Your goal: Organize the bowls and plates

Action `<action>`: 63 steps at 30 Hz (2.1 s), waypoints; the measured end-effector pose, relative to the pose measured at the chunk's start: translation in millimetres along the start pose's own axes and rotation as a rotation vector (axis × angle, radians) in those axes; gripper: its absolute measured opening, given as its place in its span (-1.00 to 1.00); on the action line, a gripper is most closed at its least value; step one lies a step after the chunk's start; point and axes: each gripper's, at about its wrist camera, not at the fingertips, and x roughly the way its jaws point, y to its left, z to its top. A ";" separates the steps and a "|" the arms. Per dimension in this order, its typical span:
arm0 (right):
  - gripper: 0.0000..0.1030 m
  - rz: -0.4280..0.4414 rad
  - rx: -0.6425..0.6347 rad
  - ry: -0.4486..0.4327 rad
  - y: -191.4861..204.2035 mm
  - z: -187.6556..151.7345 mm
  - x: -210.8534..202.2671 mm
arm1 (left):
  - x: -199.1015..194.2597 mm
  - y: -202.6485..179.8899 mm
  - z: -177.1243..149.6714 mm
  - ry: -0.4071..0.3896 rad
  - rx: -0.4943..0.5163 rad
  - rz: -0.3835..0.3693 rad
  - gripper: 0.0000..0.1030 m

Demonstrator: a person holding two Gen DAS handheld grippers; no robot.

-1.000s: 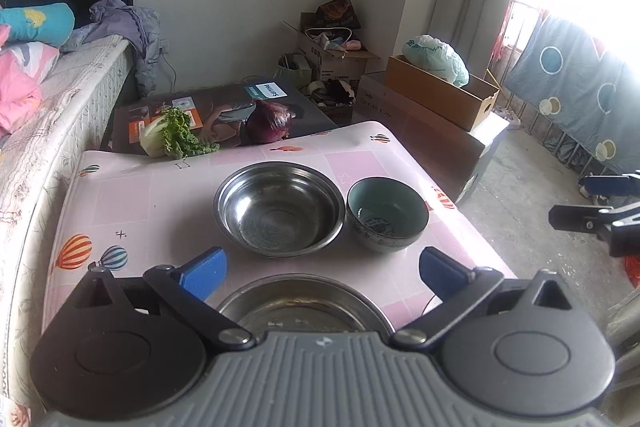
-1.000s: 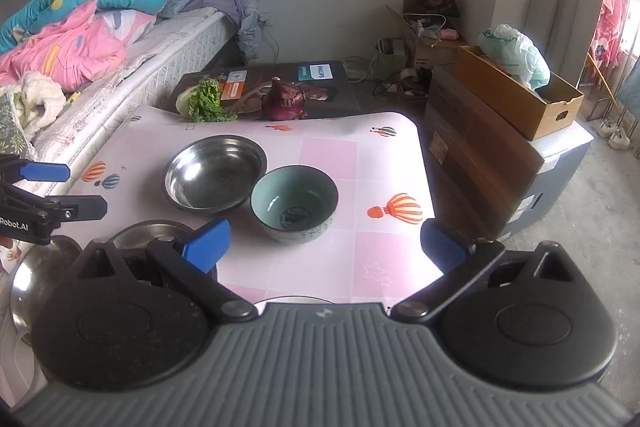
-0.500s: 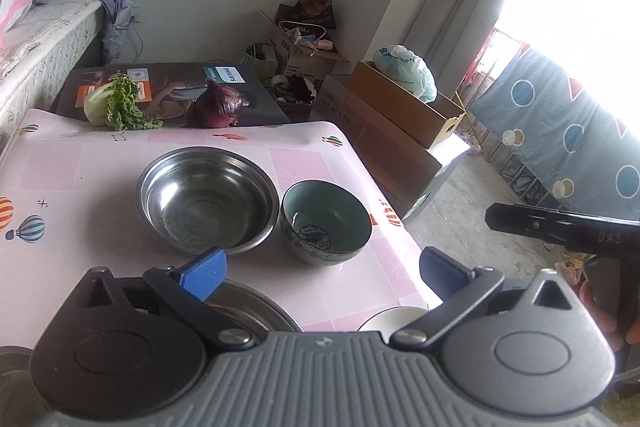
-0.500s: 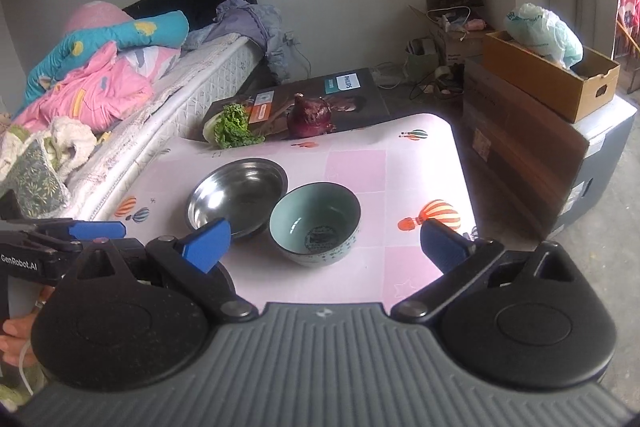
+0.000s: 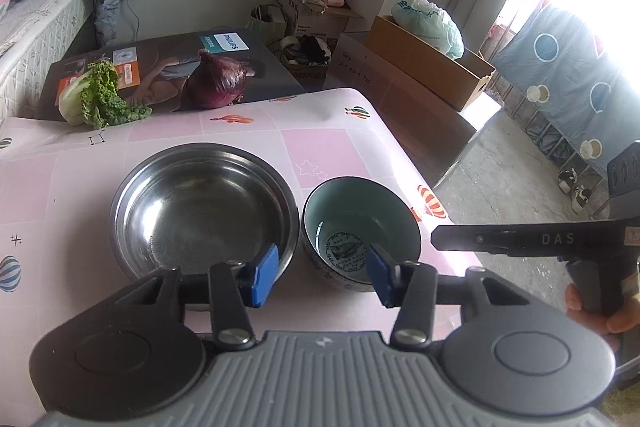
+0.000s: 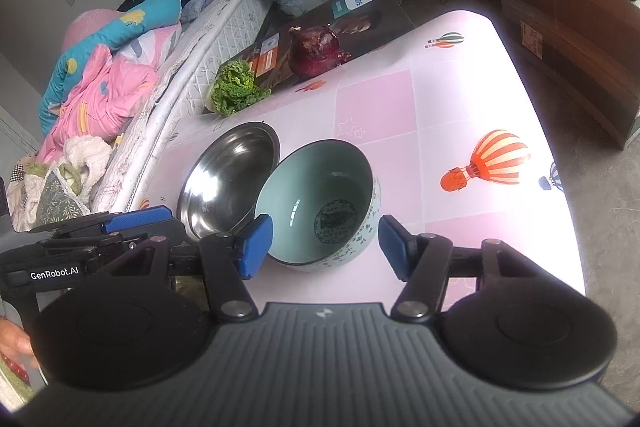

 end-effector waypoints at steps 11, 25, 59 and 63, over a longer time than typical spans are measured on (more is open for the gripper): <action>-0.50 -0.009 -0.014 0.055 -21.3 14.4 40.8 | 41.0 4.8 17.1 0.128 0.007 0.018 -0.47; -0.72 -0.053 -0.072 0.109 -16.8 8.7 49.3 | 45.5 -6.5 20.6 0.156 0.005 -0.006 -0.58; -0.62 -0.055 0.032 0.117 -32.0 -22.8 5.5 | 82.4 -32.3 7.8 0.266 0.086 0.007 -0.73; -0.45 -0.084 0.044 0.108 -33.2 -24.0 0.9 | 84.7 -32.6 7.3 0.274 0.085 0.011 -0.73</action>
